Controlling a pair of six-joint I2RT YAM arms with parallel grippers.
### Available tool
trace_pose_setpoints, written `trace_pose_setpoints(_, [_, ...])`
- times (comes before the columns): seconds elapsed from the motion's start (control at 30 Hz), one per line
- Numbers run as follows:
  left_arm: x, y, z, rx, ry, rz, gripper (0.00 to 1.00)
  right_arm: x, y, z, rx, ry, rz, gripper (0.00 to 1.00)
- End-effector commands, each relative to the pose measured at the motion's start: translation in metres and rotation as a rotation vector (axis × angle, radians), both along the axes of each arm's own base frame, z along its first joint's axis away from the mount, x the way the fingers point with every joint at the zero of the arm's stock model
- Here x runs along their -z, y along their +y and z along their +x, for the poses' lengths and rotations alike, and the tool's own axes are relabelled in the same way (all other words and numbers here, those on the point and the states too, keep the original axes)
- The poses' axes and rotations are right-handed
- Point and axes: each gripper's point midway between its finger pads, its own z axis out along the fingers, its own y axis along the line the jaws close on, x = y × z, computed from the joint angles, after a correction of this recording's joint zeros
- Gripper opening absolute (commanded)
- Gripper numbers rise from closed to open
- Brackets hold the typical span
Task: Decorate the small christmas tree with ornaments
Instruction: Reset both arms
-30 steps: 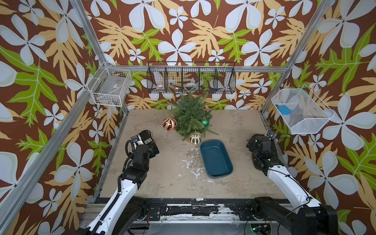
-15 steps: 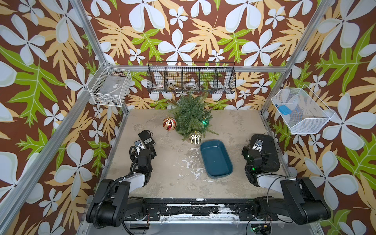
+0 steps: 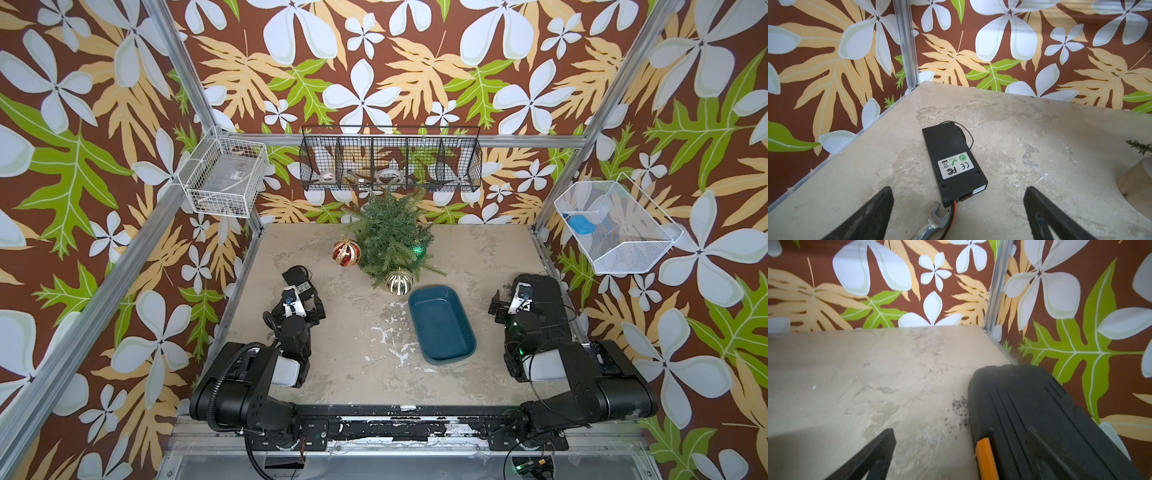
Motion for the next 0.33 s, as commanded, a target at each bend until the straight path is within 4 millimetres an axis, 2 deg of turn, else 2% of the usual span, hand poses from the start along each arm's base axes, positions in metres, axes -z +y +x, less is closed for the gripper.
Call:
trace_pose_setpoints(0.0, [-0.0128,0.0001,0.002,0.001,-0.05,0.0,1.0,-0.0064,0.0042,0.0033,-0.022,-0.022,0.002,1.0])
trace_pose_setpoints(0.3, [-0.0154,0.0003,0.0012,0.001,-0.063,0.002,1.0,-0.005,0.0038,0.0055,-0.027,-0.016,0.012,1.0])
